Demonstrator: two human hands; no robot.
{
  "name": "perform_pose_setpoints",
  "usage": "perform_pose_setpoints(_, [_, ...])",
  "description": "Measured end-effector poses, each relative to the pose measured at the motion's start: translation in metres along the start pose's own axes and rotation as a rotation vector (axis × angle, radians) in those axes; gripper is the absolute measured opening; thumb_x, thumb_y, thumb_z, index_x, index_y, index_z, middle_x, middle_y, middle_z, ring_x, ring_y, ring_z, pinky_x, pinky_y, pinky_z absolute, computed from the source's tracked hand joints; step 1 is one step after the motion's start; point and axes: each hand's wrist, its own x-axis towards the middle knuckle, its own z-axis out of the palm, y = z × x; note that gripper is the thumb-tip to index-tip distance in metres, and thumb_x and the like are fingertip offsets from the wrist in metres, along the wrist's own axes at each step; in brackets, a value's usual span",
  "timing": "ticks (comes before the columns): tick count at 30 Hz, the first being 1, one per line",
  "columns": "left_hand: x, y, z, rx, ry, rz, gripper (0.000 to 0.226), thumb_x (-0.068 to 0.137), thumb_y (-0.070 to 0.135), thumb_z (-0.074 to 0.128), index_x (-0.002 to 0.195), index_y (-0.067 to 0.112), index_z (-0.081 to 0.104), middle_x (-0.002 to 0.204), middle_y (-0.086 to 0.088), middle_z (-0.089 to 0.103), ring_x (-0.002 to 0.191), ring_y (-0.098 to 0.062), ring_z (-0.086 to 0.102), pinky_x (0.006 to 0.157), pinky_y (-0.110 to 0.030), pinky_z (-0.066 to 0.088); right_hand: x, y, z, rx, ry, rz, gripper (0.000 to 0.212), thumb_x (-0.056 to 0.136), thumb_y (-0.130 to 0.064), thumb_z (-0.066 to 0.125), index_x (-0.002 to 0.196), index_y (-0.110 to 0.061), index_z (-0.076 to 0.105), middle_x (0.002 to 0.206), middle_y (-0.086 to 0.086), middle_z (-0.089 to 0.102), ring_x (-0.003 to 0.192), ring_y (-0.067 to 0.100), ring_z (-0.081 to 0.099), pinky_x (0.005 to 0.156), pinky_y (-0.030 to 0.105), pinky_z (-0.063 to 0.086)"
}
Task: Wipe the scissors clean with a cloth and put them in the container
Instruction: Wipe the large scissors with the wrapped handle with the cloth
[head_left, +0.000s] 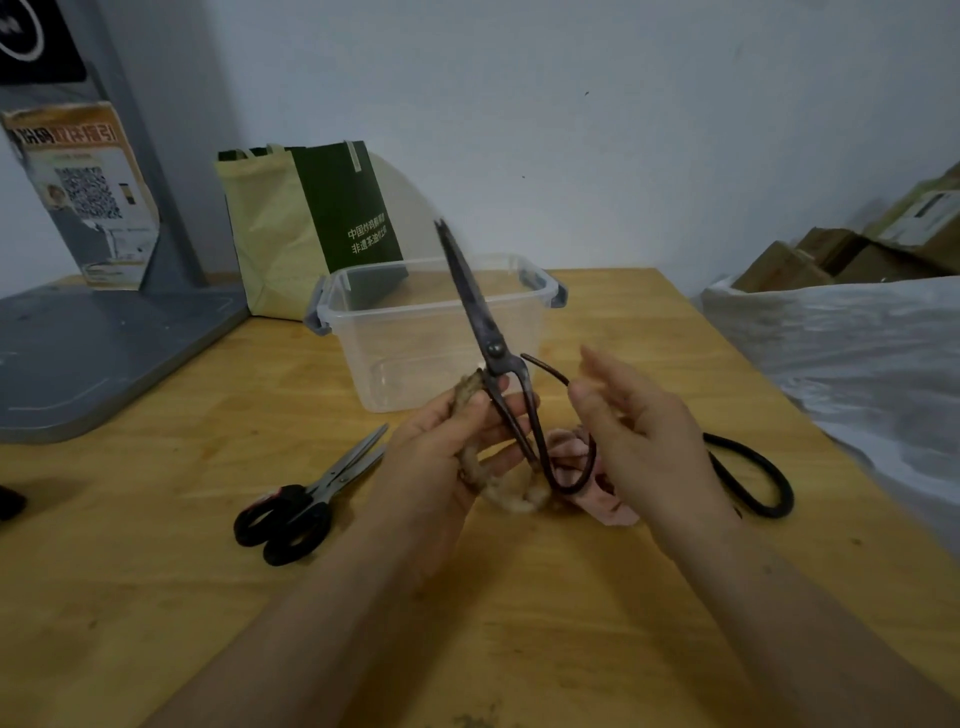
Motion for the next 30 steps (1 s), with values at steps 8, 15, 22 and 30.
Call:
perform_pose_setpoints(8, [0.001,-0.002,-0.004,-0.016,0.009,-0.016,0.022,0.092,0.008,0.049,0.104,0.007,0.067,0.091,-0.007,0.072,0.084,-0.018,0.068,0.069,-0.029,0.057,-0.005,-0.004,0.004,0.107,-0.081,0.002,0.033,0.095,-0.012,0.053,0.088,-0.041,0.065,0.075,-0.002,0.070,0.065,0.018,0.065,0.059,0.032,0.057])
perform_pose_setpoints(15, [-0.002,-0.003,-0.007,0.104,0.119,0.083,0.034,0.060,0.007,0.074,0.094,0.005,0.069,0.089,-0.013,0.074,0.083,-0.022,0.071,0.066,-0.027,0.058,-0.007,-0.009,0.003,0.154,-0.176,0.036,0.021,0.091,-0.017,0.058,0.097,-0.032,0.071,0.074,-0.004,0.072,0.062,0.007,0.066,0.054,0.019,0.052])
perform_pose_setpoints(22, [0.001,0.006,-0.013,0.128,0.186,0.039,0.034,0.054,0.001,0.078,0.087,0.002,0.070,0.079,-0.015,0.072,0.067,-0.023,0.068,0.057,-0.024,0.055,0.004,-0.001,-0.031,-0.491,-0.871,0.100,0.038,0.083,-0.011,0.069,0.091,-0.048,0.063,0.119,-0.018,0.059,0.115,-0.002,0.050,0.086,0.004,0.035])
perform_pose_setpoints(30, [-0.001,-0.003,-0.009,0.259,0.108,-0.055,0.030,0.061,-0.003,0.078,0.089,0.004,0.070,0.080,-0.013,0.073,0.071,-0.023,0.070,0.062,-0.028,0.057,0.011,0.010,-0.030,-0.120,-0.167,0.091,0.026,0.083,-0.007,0.069,0.079,-0.033,0.071,0.068,-0.003,0.066,0.052,0.010,0.057,0.048,0.021,0.046])
